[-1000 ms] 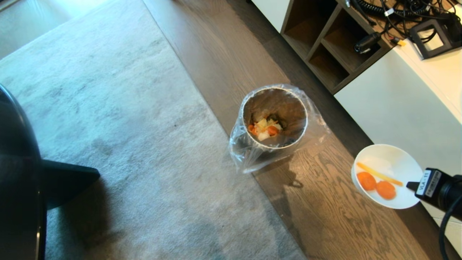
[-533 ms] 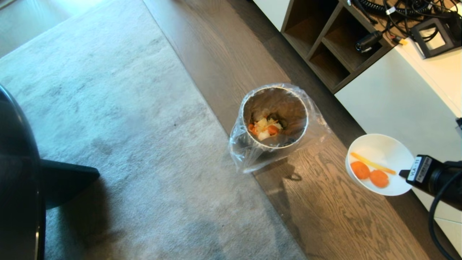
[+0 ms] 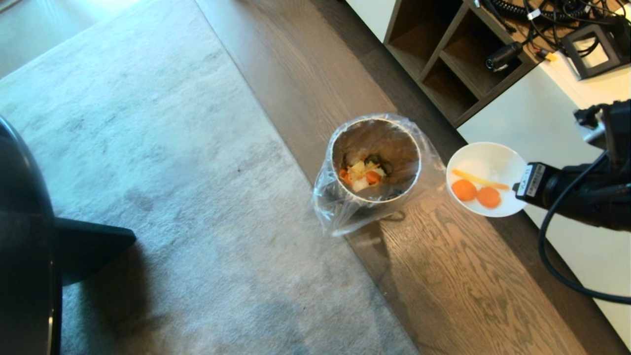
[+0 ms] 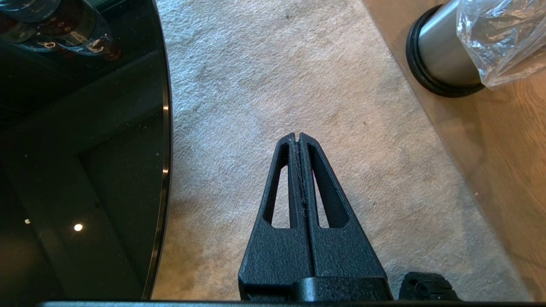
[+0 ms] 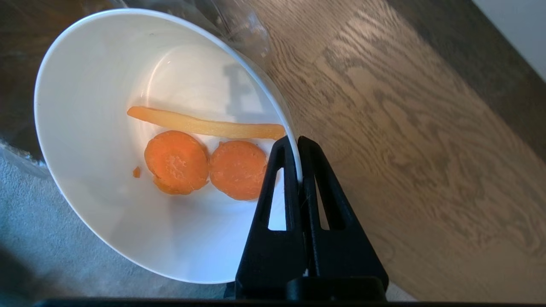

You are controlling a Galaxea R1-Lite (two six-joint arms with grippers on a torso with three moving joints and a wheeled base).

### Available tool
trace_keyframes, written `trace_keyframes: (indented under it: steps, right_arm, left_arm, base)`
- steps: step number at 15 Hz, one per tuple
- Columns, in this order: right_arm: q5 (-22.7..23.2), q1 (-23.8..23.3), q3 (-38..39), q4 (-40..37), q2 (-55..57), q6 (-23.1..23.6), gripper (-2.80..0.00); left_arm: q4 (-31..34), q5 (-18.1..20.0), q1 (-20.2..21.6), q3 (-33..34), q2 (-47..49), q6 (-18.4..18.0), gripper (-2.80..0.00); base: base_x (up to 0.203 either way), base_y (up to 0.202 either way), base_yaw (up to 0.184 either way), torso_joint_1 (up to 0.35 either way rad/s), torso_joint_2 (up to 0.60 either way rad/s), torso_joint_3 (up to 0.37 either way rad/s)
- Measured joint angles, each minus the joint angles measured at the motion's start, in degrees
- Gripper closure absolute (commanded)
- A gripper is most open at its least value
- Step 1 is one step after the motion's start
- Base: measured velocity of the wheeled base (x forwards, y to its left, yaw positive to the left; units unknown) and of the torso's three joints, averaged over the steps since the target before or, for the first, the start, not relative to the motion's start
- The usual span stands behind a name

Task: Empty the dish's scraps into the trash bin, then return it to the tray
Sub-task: Move the bowl over the trash can

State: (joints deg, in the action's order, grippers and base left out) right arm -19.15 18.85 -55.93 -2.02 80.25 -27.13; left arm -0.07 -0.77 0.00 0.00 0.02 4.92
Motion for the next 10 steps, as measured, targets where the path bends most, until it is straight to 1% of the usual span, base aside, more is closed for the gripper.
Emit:
trace_keyframes:
  steps: [3,6,8,10]
  right_arm:
    - [-0.2,0.87,-6.15,1.61,3.83,5.58,0.0]
    - [-1.23,3.59,-11.17,3.77,7.31,10.64,0.0]
    - [-2.21,4.77,-12.81,7.33,9.47,15.3,0.0]
    - [-2.47,5.65,-13.23,12.76,11.37,21.21,0.0]
  left_arm:
    - [0.0,0.0,0.0,0.0,0.0,-0.02,0.0]
    - [0.0,0.02,0.0,0.0,0.0,-0.03,0.0]
    - [0.0,0.02,0.0,0.0,0.0,0.0,0.0]
    - [0.0,0.01,0.0,0.0,0.0,-0.02,0.0]
  base:
    - [0.0,0.0,0.0,0.0,0.0,0.0]
    - [0.0,0.0,0.0,0.0,0.0,0.0]
    - [0.0,0.0,0.0,0.0,0.0,0.0]
    - [0.0,0.0,0.0,0.0,0.0,0.0]
